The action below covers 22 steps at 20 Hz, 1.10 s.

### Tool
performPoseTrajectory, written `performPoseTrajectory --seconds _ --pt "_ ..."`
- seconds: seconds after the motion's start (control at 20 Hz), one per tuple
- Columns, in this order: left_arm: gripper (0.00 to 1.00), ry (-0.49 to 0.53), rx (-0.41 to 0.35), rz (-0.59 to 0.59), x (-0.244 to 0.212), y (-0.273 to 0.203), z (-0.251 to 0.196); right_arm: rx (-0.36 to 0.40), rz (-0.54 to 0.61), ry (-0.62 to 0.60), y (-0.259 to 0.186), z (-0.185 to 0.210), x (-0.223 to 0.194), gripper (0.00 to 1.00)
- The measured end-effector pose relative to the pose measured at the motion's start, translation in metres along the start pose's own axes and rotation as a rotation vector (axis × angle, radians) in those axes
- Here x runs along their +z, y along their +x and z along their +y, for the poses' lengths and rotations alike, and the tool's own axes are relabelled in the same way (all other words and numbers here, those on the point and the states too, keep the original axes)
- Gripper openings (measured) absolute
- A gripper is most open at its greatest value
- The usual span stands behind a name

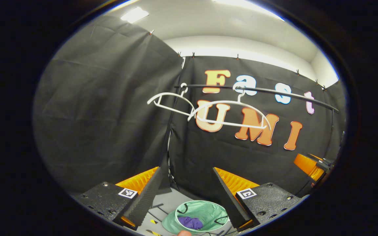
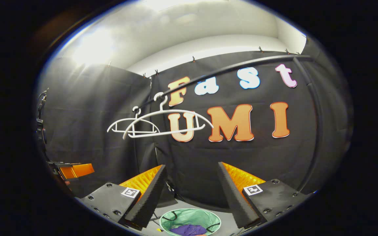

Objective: Grasp the clothes on the hanger with both hands and then place them into the laundry hamper below.

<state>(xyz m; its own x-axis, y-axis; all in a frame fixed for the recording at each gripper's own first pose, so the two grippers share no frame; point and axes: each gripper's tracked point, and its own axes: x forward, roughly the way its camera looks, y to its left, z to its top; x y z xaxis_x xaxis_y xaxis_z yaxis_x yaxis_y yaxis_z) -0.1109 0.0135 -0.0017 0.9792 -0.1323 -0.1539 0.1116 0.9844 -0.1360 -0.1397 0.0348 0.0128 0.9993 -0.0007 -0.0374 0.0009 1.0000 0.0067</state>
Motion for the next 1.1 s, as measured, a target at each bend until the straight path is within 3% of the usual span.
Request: performPoseTrajectory --seconds 0.25,0.45,0.65,0.7,0.85,1.1 --pt "0.92 0.009 -0.001 -0.085 0.021 -0.072 0.024 -0.034 -0.052 -0.015 -0.073 0.010 0.029 0.95" --pt "0.91 0.049 0.013 -0.125 0.022 -0.099 0.036 -0.063 -0.081 -0.041 -0.114 0.015 0.039 0.93" --pt "0.92 0.023 0.000 -0.161 0.025 -0.120 0.039 -0.072 -0.106 -0.066 -0.134 0.026 0.048 0.93" --pt "0.92 0.031 0.002 -0.163 0.027 -0.122 0.041 -0.076 -0.120 -0.063 -0.137 0.029 0.051 0.99" --pt "0.91 0.057 0.023 -0.176 0.033 -0.126 0.050 -0.083 -0.154 -0.052 -0.137 0.036 0.059 0.93" --pt "0.91 0.058 0.030 -0.190 0.037 -0.132 0.058 -0.082 -0.164 -0.068 -0.135 0.043 0.063 1.00"
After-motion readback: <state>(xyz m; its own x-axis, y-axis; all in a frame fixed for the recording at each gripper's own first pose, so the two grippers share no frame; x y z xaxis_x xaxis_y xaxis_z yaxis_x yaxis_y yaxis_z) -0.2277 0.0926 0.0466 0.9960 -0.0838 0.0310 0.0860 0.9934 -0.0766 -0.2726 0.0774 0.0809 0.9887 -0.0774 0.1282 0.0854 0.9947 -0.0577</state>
